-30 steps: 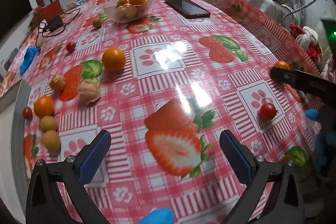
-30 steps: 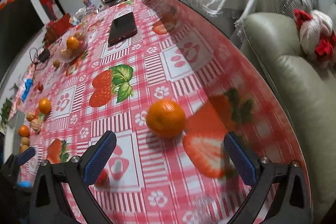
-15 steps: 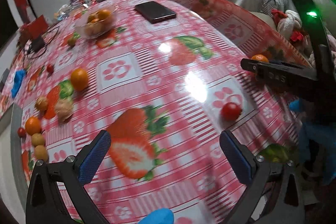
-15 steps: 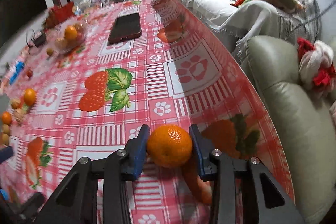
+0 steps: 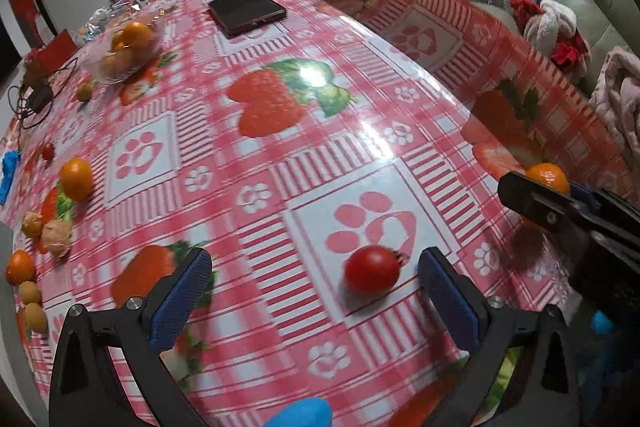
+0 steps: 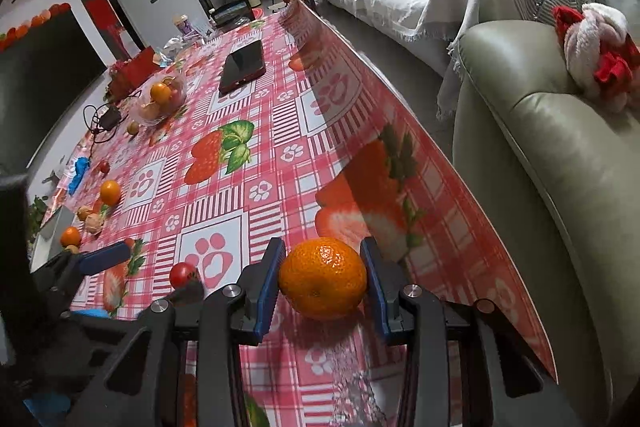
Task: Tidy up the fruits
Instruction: 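Grasp the red cherry tomato with the left tool while the right tool holds the tangerine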
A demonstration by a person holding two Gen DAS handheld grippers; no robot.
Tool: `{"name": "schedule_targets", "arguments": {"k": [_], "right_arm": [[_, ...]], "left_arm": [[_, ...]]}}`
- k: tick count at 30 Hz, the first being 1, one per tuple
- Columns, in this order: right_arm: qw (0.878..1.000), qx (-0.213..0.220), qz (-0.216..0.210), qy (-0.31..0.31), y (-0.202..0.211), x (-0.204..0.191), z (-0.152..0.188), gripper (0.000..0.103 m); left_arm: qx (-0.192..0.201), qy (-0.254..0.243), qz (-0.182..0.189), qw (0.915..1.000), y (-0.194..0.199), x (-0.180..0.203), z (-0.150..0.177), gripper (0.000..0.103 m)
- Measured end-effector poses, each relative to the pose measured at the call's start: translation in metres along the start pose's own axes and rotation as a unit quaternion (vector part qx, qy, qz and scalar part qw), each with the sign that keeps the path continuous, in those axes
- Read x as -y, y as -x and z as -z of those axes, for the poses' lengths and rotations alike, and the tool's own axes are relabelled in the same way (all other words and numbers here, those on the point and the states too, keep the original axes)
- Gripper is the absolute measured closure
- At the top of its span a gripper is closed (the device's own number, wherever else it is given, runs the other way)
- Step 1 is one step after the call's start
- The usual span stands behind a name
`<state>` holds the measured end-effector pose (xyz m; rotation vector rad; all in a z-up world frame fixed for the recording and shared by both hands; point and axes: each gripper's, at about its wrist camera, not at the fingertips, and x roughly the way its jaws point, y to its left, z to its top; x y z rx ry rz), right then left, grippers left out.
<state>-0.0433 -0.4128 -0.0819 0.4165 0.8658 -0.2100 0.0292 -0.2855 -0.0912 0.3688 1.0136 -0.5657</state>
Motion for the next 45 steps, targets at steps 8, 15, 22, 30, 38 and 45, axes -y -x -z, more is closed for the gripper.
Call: {"name": "schedule_targets", "arguments": {"k": [8,15,22,30,38,45], "right_arm": [[1.000,-0.003,-0.005,0.002,0.000,-0.001,0.002,0.063],[1.000,-0.005,-0.006,-0.002,0.003,-0.001,0.005,0.063],[1.000,-0.005,-0.003,0.001,0.011,-0.008,0.007,0.063],[1.000,-0.008,-0.003,0.017,0.020,-0.030,0.009,0.063],[0.999,-0.023,-0.021,0.038,0.018,-0.074,0.011,0.063],[0.995,-0.034,-0.042,0.086,0.015,-0.139,0.011,0.063]], "left_arm": [[0.017,0.020,0.009,0.9996,-0.005,-0.001,0.000,0.000],[0.007,0.017,0.013,0.9997,0.003,0.003,0.001,0.020],[0.001,0.020,0.024,0.9995,0.017,-0.006,0.008,0.078],[0.003,0.057,0.030,0.9979,0.045,-0.055,0.030,0.078],[0.025,0.117,0.016,0.9927,0.083,-0.128,0.056,0.078],[0.055,0.158,-0.001,0.9859,0.120,-0.185,0.080,0.077]]}}
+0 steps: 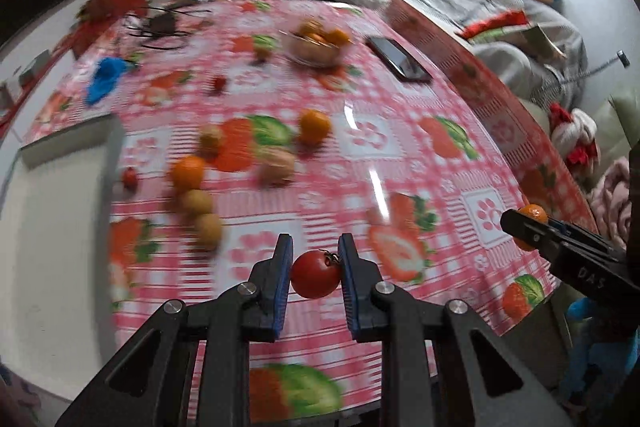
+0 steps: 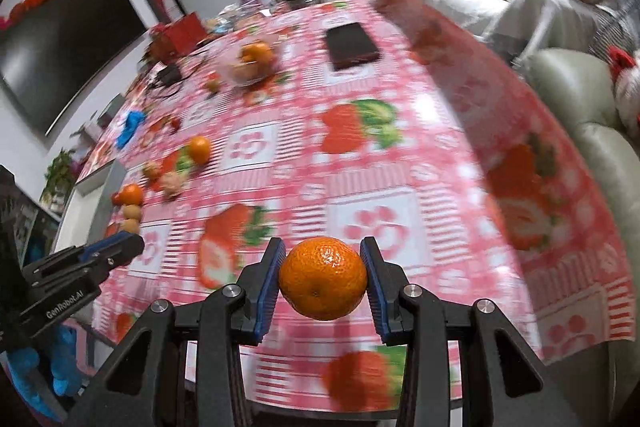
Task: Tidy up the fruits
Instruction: 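Grasp the red cherry tomato with the left tool while the right tool holds the tangerine, then carry the tomato and tangerine into the white tray and open both tools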
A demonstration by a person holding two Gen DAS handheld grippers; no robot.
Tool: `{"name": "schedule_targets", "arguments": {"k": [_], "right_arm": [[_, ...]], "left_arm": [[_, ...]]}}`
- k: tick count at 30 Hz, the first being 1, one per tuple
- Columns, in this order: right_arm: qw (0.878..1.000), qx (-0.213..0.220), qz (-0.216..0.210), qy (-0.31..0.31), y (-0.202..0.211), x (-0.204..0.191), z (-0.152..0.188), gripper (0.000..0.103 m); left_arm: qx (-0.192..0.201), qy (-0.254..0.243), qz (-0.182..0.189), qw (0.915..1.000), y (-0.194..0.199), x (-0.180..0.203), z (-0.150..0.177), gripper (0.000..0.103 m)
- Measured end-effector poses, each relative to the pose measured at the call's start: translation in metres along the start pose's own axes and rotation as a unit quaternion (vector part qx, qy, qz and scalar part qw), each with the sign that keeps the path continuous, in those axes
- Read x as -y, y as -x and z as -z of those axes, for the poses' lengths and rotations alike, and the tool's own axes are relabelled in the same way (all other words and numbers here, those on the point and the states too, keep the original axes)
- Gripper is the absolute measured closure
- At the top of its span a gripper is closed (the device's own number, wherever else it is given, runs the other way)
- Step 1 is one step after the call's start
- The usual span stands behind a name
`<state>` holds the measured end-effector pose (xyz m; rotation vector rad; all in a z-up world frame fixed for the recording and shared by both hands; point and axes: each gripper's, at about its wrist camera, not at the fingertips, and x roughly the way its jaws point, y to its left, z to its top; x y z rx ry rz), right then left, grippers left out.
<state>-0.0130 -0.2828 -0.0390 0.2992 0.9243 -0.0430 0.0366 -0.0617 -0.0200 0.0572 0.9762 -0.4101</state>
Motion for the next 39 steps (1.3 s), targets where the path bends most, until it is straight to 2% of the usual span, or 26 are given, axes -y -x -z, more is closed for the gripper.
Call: {"name": "schedule_targets", "arguments": {"k": [6,10,19,27,32,34,36,37,38,39], "right_arm": [[0.998,-0.012,-0.023,0.052,-0.012,-0.070,-0.012,0.063],[0.995,-0.020,-0.045,0.089,-0.024,-0.125,-0.017,0.063],[0.978,-0.048,-0.115,0.170,-0.057,-0.254,-0.019,0.063],[0.960,-0.095,-0.166,0.202,-0.094,-0.328,-0.004,0.063],[0.955,-0.124,-0.172,0.205,-0.117,-0.346,0.001,0.063],[0.955,-0.132,-0.169,0.206,-0.121,-0.347,0.003,0.063],[0.953,-0.142,-0.170,0.206,-0.126,-0.349,0.005,0.062],[0.952,-0.147,-0.173,0.205,-0.127,-0.349,0.005,0.062],[0.951,-0.149,-0.175,0.205,-0.128,-0.350,0.005,0.055],[0.951,-0.151,-0.175,0.205,-0.129,-0.350,0.005,0.049]], "left_arm": [[0.024,0.041,-0.023,0.9986,0.031,-0.067,0.004,0.077],[0.036,0.074,-0.052,0.9952,0.046,-0.116,0.007,0.077],[0.025,0.141,-0.119,0.9825,0.055,-0.215,0.030,0.078],[-0.006,0.166,-0.133,0.9771,0.039,-0.250,0.056,0.078],[-0.027,0.181,-0.134,0.9739,0.025,-0.265,0.064,0.077],[-0.022,0.179,-0.133,0.9746,0.024,-0.266,0.066,0.076],[-0.022,0.171,-0.135,0.9757,0.024,-0.264,0.065,0.067],[-0.022,0.167,-0.138,0.9760,0.023,-0.264,0.065,0.051],[-0.022,0.166,-0.142,0.9756,0.023,-0.264,0.065,0.034],[-0.017,0.167,-0.149,0.9745,0.024,-0.263,0.066,0.029]]}}
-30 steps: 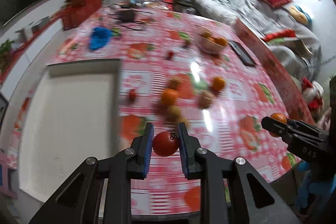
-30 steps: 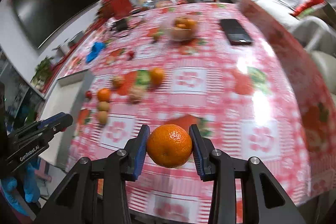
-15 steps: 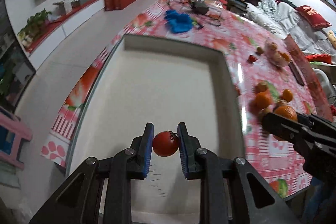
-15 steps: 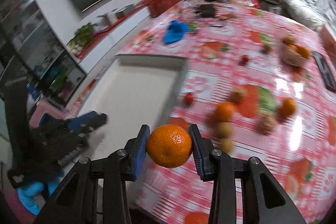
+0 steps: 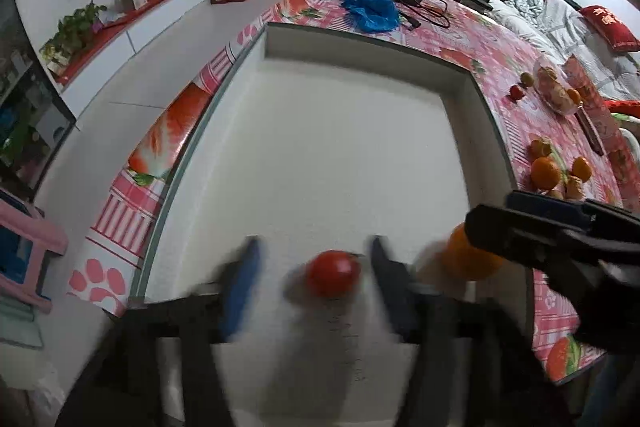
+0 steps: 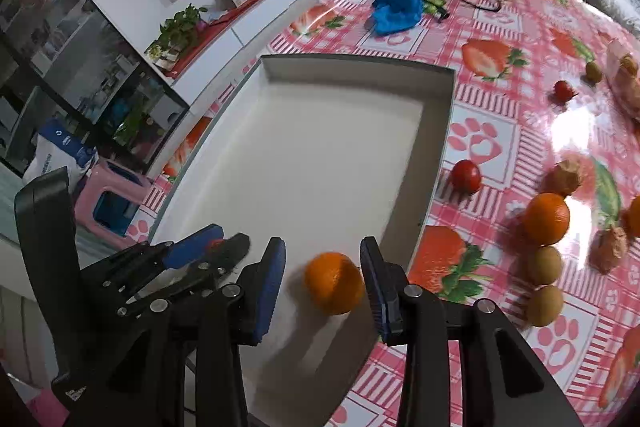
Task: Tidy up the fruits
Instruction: 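Carry the tomato and tangerine into the white tray and open both tools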
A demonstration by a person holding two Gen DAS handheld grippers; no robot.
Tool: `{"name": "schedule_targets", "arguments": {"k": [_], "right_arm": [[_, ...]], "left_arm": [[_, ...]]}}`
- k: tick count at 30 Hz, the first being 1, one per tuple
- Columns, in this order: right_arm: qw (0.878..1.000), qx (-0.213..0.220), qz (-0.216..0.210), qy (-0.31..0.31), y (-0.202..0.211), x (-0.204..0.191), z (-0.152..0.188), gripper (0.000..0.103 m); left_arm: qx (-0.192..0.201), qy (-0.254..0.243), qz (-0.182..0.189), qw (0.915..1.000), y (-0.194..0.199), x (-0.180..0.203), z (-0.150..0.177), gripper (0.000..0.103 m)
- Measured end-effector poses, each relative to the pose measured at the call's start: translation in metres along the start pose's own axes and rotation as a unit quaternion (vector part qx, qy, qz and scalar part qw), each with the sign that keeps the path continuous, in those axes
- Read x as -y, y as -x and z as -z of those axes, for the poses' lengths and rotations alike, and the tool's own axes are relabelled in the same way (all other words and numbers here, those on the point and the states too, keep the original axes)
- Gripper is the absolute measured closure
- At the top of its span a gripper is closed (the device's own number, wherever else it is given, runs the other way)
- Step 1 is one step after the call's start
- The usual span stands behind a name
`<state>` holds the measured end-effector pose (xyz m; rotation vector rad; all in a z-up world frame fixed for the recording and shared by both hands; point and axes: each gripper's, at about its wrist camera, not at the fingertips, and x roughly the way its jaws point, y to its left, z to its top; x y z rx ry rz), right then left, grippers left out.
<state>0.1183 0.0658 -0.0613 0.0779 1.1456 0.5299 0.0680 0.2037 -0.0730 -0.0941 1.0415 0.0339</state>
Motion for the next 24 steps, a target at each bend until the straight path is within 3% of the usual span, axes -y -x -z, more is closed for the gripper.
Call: {"name": "schedule_targets", "arguments": {"k": [2,7,9,10,16,24], "right_arm": [[1.000,0.005,0.002,0.000,0.002,-0.001,0.000,0.027],[1.000,0.025,0.018,0.006,0.019,-0.001,-0.001,0.026],[0.999,0.034,0.024,0.006,0.028,0.004,-0.001,0.015],[0.999,0.042,0.033,0.004,0.033,0.008,0.001,0.000],[0.995,0.064,0.078,-0.024,0.061,0.049,0.013,0.000],[0.981,0.046,0.161,-0.097,0.077,0.130,0.054,0.000]], "left_arm": [[0.007,0.004,0.001,1.0000,0.001,-0.002,-0.001,0.026],[0.008,0.010,0.006,0.9999,0.008,-0.003,-0.002,0.026],[0.014,0.012,0.011,0.9998,0.013,-0.001,-0.004,0.026],[0.017,0.011,0.013,0.9997,0.016,0.001,-0.004,0.026],[0.035,-0.013,0.030,0.9988,0.033,0.026,-0.006,0.024],[0.046,-0.076,0.068,0.9937,0.046,0.088,-0.007,0.024]]}}
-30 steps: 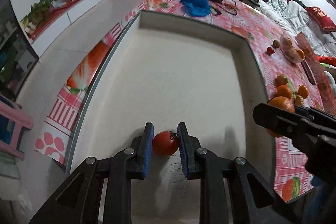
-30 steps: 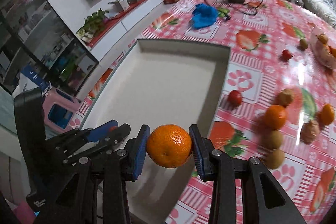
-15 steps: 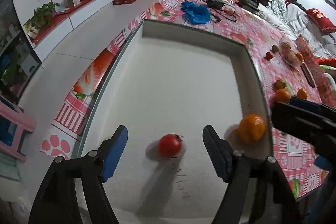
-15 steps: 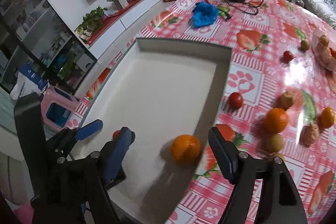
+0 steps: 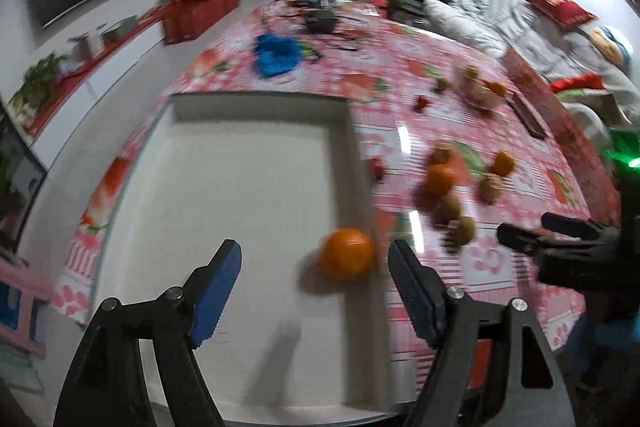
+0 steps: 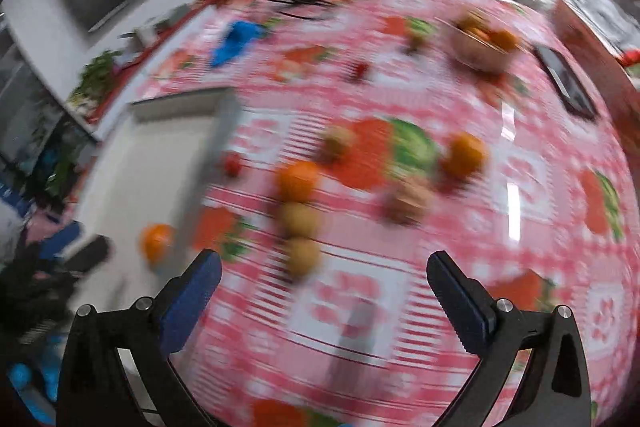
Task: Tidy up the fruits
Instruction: 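Carry the tomato and tangerine into the white tray and open both tools, then move the left tool to another tangerine and close it around the fruit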
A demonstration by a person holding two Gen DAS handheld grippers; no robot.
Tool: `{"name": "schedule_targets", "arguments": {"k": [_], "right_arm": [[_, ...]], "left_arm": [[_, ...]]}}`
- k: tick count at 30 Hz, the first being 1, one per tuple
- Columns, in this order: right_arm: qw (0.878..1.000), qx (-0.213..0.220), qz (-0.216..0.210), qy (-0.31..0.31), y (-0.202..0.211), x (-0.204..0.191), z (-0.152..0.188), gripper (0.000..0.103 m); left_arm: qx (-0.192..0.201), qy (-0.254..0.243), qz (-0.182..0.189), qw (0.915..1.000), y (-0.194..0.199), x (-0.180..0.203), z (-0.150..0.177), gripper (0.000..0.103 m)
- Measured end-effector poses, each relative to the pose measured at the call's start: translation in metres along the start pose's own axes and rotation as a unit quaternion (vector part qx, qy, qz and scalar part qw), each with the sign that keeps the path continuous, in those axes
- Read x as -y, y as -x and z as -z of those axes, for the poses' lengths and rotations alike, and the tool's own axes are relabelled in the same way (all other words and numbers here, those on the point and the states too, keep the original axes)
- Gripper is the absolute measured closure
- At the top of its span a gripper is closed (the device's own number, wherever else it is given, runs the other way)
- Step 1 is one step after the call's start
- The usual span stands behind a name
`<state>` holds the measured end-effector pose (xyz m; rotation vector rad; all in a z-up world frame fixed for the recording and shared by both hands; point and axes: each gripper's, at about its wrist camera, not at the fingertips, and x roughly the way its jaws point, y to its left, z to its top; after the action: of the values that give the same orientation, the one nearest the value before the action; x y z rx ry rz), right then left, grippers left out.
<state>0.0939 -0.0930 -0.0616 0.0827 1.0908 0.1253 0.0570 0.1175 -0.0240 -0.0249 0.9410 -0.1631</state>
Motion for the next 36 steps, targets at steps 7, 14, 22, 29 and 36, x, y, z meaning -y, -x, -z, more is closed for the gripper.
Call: {"name": "schedule_targets", "arguments": {"k": [7,14,22,29,36], "right_arm": [[0.997,-0.002,0.080,-0.005,-0.002,0.061,0.036,0.000],[0.997,0.022,0.077,-0.020,0.005,0.092,0.061,0.000],[0.994,0.068,0.085,-0.009,0.007,0.088,0.074,0.000],[0.992,0.089,0.084,-0.005,0.008,0.088,0.078,0.000],[0.992,0.100,0.082,-0.001,0.009,0.087,0.082,0.000]], "left_arm": [[-0.016,-0.044,0.069,0.9965,-0.018,0.073,-0.003,0.024],[-0.045,-0.014,0.065,0.9968,-0.057,0.094,0.012,0.024],[-0.021,-0.023,0.037,0.9988,-0.063,0.083,0.009,0.023],[-0.017,0.031,0.074,0.9966,-0.076,0.071,-0.019,0.023],[-0.002,0.020,0.078,0.9967,-0.090,0.080,-0.044,0.023]]}}
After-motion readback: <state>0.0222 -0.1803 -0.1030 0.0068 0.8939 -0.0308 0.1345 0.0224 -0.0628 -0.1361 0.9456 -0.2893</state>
